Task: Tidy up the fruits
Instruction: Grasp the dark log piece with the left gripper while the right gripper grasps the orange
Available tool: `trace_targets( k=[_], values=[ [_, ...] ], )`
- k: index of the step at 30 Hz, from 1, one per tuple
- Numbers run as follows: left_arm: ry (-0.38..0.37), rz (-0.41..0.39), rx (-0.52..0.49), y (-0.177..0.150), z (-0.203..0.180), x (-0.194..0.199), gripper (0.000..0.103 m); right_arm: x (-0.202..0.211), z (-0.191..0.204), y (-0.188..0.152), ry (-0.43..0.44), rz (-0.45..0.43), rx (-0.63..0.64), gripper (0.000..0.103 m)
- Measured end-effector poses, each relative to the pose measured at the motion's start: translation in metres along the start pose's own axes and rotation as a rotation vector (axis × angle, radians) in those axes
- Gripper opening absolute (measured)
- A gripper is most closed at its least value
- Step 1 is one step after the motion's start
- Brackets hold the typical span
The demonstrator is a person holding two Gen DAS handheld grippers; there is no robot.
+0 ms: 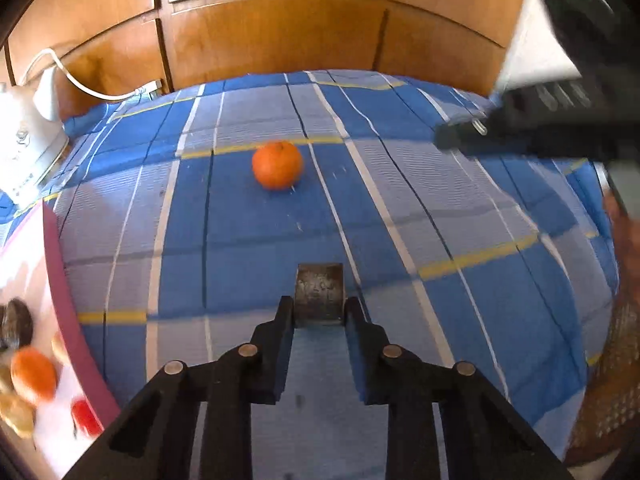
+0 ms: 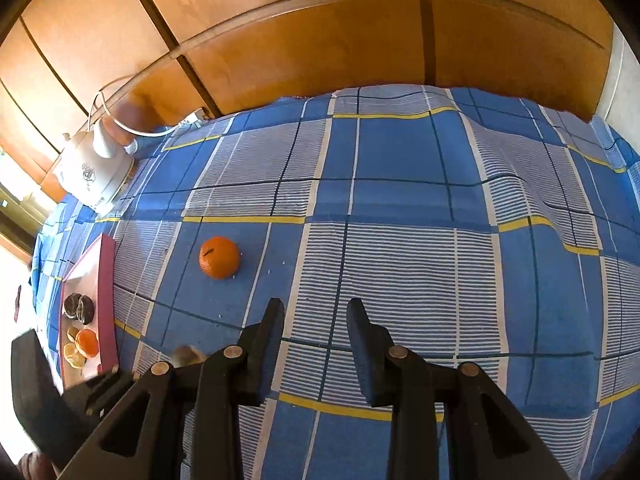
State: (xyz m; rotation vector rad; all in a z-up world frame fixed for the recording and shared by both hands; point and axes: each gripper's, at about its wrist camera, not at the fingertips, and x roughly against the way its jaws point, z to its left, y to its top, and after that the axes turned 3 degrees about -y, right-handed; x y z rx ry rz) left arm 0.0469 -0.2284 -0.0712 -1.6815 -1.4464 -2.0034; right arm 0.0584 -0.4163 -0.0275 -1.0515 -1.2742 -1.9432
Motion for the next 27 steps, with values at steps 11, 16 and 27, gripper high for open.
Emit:
trace_targets(
  k=[11,16,27],
  values=[
    [-0.068,-0.017,0.089,-0.01,0.015,-0.005,0.026,-0.01,0.003,-0.006,-0.03,0.024,0.029,0.033],
    [-0.065,-0.034,0.093,-0.012,0.014,-0.003,0.026,-0.013,0.007,-0.008,-0.017,0.03,0.043,0.033],
    [-0.066,-0.045,0.088,-0.013,0.013,-0.002,0.026,-0.021,0.049,-0.001,0.138,0.069,0.182,0.056]
  ],
)
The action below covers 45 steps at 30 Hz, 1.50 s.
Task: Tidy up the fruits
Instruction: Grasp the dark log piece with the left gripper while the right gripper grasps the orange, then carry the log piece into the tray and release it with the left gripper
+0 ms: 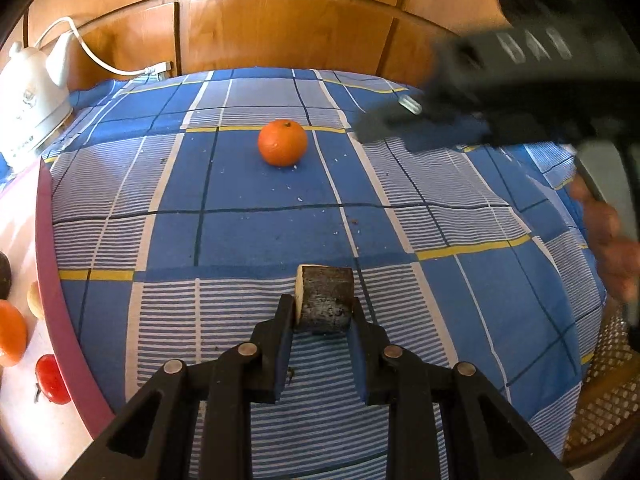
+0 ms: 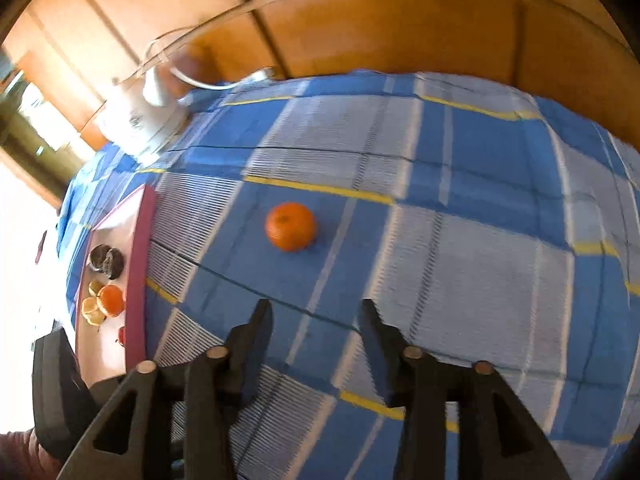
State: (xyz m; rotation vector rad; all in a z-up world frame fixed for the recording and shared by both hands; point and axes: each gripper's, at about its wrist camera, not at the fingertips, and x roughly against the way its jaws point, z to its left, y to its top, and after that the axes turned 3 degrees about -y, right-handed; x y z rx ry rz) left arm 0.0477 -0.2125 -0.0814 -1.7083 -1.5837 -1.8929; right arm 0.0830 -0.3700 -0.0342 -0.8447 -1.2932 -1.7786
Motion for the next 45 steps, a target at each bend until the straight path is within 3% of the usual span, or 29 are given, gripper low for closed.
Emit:
trace_targets(
  k=[1,7,14,15,16,23,31,39,45],
  values=[
    [0.001,-0.002,-0.002,0.0,0.0,0.0,0.026,-0.002,0.005,0.006,-0.001,-0.007,0.018,0.06],
    [-0.009,-0.008,0.009,-0.001,0.001,0.001,0.026,-0.031,0.026,0.042,-0.013,0.01,0.074,0.06],
    [-0.016,-0.012,0.011,-0.001,0.003,0.001,0.026,-0.081,0.037,0.058,-0.085,0.102,0.126,0.059],
    [-0.016,-0.011,0.01,-0.001,0.003,0.001,0.026,-0.086,0.036,0.057,-0.086,0.121,0.125,0.046],
    [-0.017,-0.012,0.01,-0.002,0.004,0.001,0.026,-0.087,0.035,0.056,-0.082,0.123,0.122,0.04],
    [-0.012,-0.012,0.01,-0.002,0.002,0.001,0.026,-0.044,0.028,0.033,-0.075,0.072,0.174,0.039],
    [0.005,0.013,0.01,0.003,-0.002,0.001,0.025,-0.029,0.001,-0.015,-0.136,0.117,0.145,0.039],
    [0.024,-0.016,-0.04,-0.003,-0.016,0.025,0.025,-0.034,-0.007,-0.016,-0.141,0.107,0.138,0.039],
    [0.039,-0.033,-0.01,-0.008,-0.012,0.05,0.025,-0.035,-0.004,-0.015,-0.156,0.097,0.149,0.039]
  ],
)
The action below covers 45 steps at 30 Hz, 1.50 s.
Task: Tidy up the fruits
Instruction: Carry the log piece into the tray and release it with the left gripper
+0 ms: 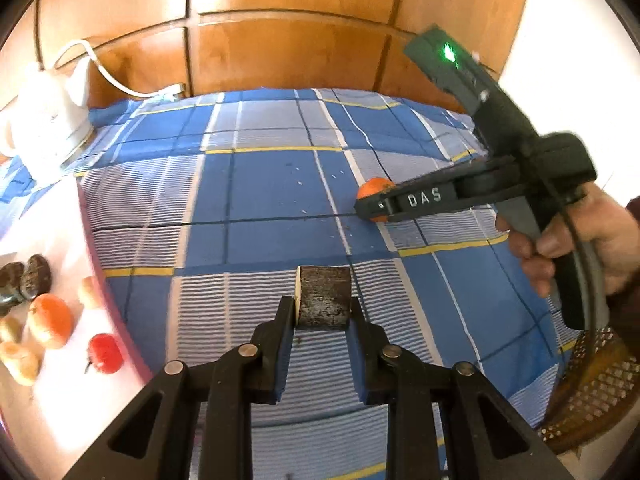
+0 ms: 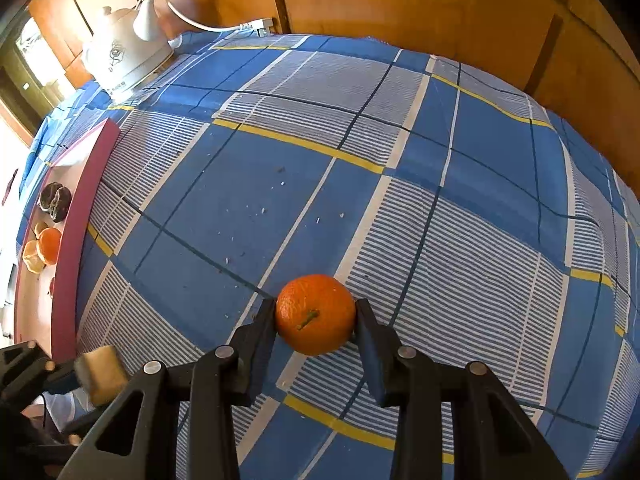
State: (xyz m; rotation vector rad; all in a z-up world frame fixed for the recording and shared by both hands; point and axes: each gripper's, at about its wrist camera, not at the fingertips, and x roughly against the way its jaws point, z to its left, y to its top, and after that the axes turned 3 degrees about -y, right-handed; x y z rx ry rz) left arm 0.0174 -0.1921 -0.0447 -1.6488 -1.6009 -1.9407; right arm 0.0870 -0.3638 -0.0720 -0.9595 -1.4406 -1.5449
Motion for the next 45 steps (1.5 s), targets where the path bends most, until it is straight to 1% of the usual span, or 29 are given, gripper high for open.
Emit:
trace_targets(
  k=[5,9,12,16,19,21,23,26,29,32,37,41,45],
  values=[
    [0.021,-0.026,0.08,-0.001,0.025,0.029,0.025,-0.001,0.002,0.0,-0.006,-0.002,0.009,0.039],
    [0.058,-0.061,0.165,-0.004,0.054,0.058,0.025,-0.001,0.004,0.0,-0.014,-0.003,0.017,0.039],
    [0.114,-0.098,0.213,-0.011,0.076,0.08,0.025,-0.001,0.006,-0.001,-0.023,-0.006,0.031,0.039],
    [0.207,-0.13,0.307,-0.024,0.111,0.106,0.025,-0.001,0.007,-0.001,-0.03,-0.009,0.043,0.039],
    [0.294,-0.134,0.369,-0.037,0.132,0.121,0.025,-0.001,0.007,-0.001,-0.03,-0.009,0.043,0.039],
    [0.33,-0.132,0.409,-0.046,0.147,0.126,0.025,-0.001,0.008,-0.001,-0.03,-0.009,0.043,0.039],
    [0.348,-0.125,0.448,-0.056,0.159,0.131,0.025,0.0,0.007,-0.001,-0.032,-0.009,0.043,0.039],
    [0.366,-0.116,0.501,-0.07,0.173,0.135,0.025,-0.001,0.008,-0.001,-0.034,-0.007,0.043,0.039],
    [0.355,-0.108,0.557,-0.081,0.185,0.136,0.025,-0.001,0.008,-0.001,-0.036,-0.007,0.042,0.039],
    [0.342,-0.105,0.587,-0.086,0.19,0.134,0.025,-0.001,0.008,-0.001,-0.037,-0.008,0.042,0.039],
    [0.347,-0.088,0.593,-0.085,0.194,0.127,0.025,-0.001,0.009,-0.002,-0.04,-0.008,0.043,0.039],
    [0.376,-0.076,0.58,-0.079,0.202,0.116,0.025,-0.001,0.009,-0.002,-0.04,-0.008,0.044,0.039],
    [0.406,-0.063,0.594,-0.076,0.213,0.104,0.026,-0.001,0.01,-0.002,-0.041,-0.008,0.045,0.039]
  ],
)
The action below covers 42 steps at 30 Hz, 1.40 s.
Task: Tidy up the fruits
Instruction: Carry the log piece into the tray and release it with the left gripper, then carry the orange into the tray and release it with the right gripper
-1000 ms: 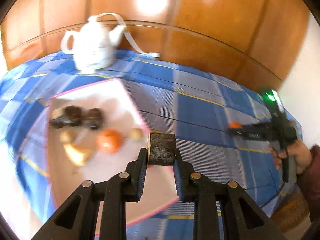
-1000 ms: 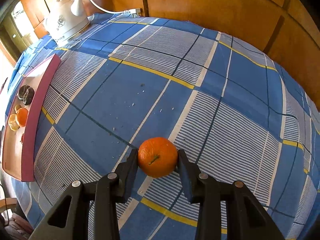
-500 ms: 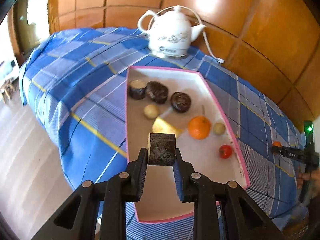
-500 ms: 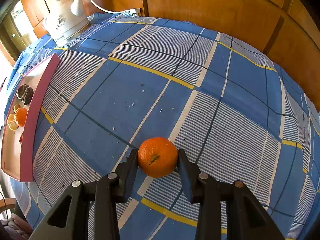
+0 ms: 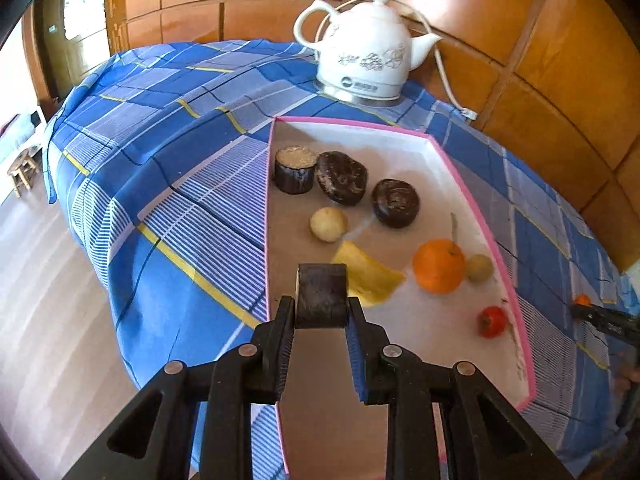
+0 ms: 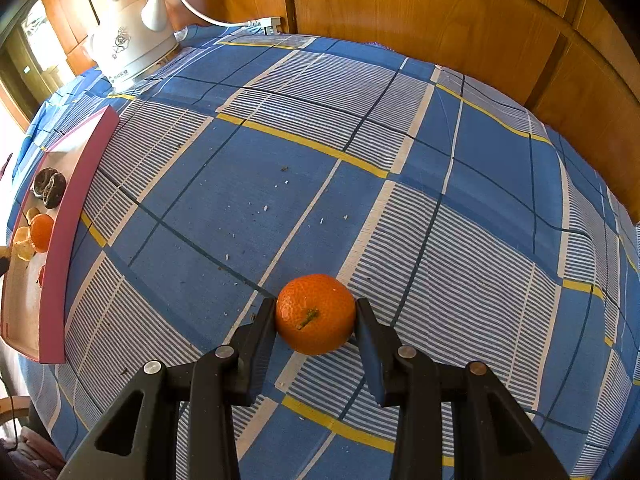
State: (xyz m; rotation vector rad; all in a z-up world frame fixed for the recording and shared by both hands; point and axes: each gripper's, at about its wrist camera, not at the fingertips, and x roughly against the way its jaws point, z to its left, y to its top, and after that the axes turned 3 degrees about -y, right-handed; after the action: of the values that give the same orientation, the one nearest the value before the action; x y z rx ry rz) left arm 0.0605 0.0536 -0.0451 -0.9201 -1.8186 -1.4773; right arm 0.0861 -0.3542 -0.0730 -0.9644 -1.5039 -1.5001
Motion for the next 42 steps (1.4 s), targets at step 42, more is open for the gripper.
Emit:
trace_targets(
  k=[42],
  values=[
    [0.049,-0.137,-0.141,-0.009,-0.032,0.033,0.05,0.0,0.004,-0.001,-0.022,-0.003,0.024,0.039]
  ],
)
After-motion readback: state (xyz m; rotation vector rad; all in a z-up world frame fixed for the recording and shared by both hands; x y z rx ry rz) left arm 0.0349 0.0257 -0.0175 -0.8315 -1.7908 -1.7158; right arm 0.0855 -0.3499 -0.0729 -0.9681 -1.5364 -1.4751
